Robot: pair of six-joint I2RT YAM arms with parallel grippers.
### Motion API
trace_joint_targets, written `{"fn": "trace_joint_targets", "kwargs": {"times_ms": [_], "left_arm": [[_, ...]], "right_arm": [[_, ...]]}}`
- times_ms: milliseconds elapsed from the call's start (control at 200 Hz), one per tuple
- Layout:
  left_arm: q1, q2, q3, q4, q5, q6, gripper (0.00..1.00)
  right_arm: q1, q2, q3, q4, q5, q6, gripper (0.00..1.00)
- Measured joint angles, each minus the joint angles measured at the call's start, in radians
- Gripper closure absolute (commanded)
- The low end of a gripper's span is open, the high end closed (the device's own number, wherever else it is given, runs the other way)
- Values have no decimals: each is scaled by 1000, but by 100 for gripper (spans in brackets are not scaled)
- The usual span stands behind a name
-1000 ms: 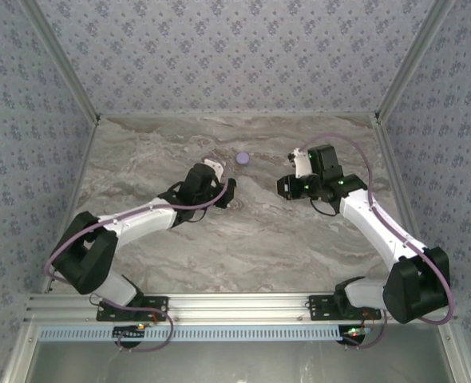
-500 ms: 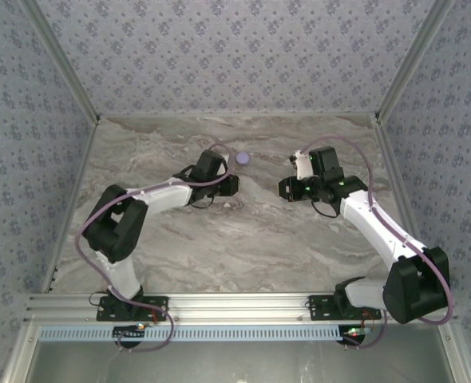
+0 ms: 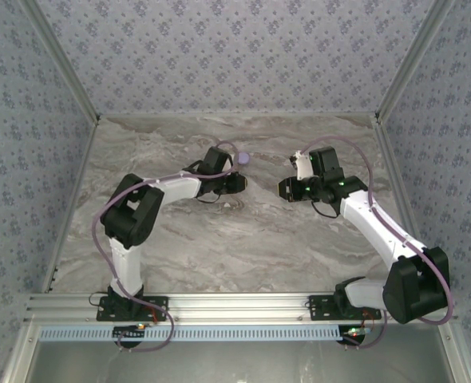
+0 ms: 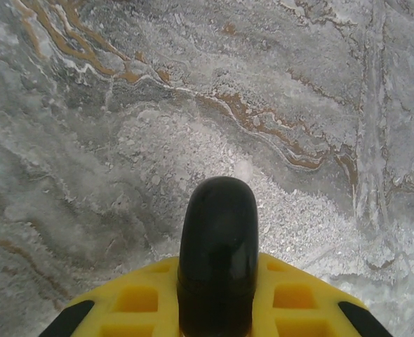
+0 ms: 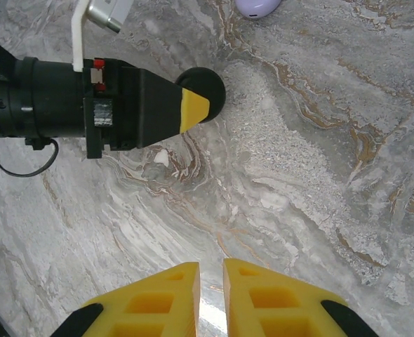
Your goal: Insert the wireless bluetooth earbuds into the charging case
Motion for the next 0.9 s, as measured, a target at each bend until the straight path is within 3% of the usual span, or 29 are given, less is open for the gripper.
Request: {"fn": "trace_joint_targets", "kwargs": {"times_ms": [325,685,900], "left_arm": [[5,62,37,1,28,-25,84],[5,78,70,-48,0,-8,48],[5,56,71,-81,-61,39,40]], "right_arm": [[0,1,0,-6,0,0,82],[-6,1,0,-25,0,-1,79],[-10,1,0,-42,17,-3,76]]}}
